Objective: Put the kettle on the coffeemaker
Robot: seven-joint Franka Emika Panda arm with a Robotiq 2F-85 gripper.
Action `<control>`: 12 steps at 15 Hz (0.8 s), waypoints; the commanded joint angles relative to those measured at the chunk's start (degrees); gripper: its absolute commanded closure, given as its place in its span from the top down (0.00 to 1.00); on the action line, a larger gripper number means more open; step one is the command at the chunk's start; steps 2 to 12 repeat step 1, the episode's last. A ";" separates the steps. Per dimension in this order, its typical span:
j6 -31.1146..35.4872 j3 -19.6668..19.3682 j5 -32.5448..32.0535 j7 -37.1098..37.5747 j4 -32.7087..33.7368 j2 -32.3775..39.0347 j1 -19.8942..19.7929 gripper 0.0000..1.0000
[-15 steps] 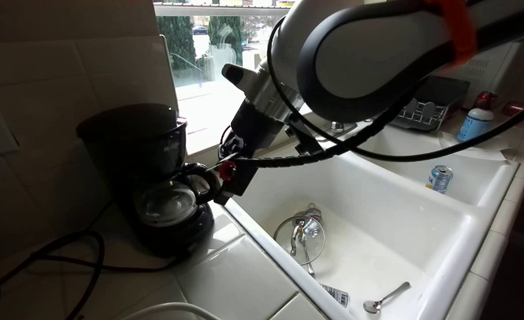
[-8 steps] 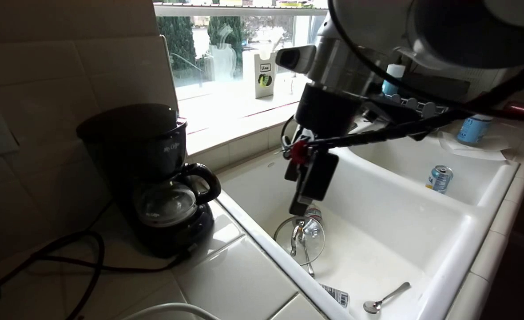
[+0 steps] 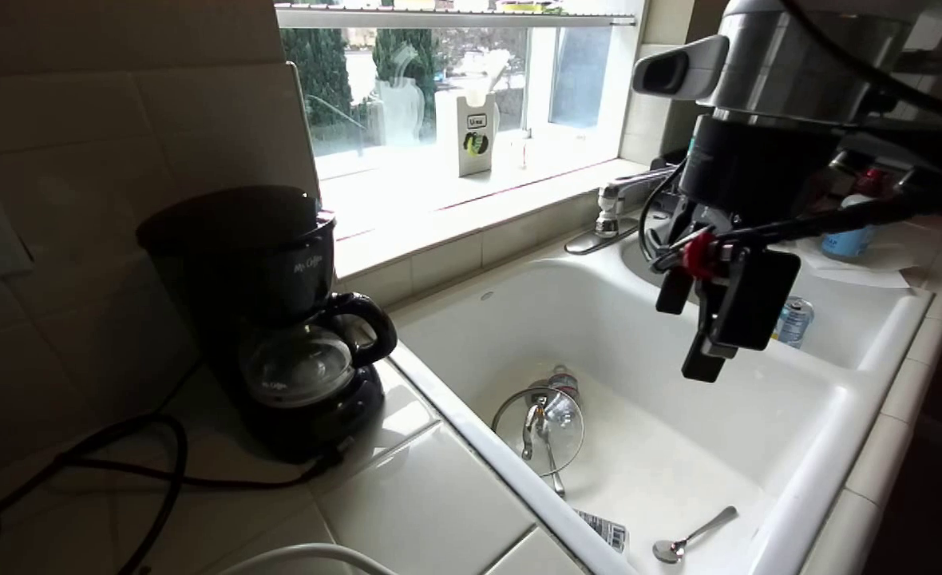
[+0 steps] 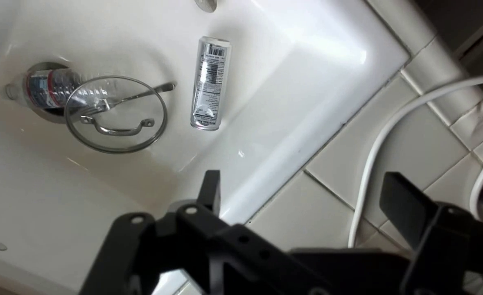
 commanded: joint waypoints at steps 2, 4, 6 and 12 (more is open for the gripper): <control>-0.16 -0.53 -0.21 0.23 0.05 0.19 0.57 1.00; -0.16 -0.53 -0.21 0.23 0.05 0.19 0.57 1.00; -0.16 -0.53 -0.21 0.23 0.05 0.19 0.57 1.00; -0.16 -0.53 -0.21 0.23 0.05 0.19 0.57 1.00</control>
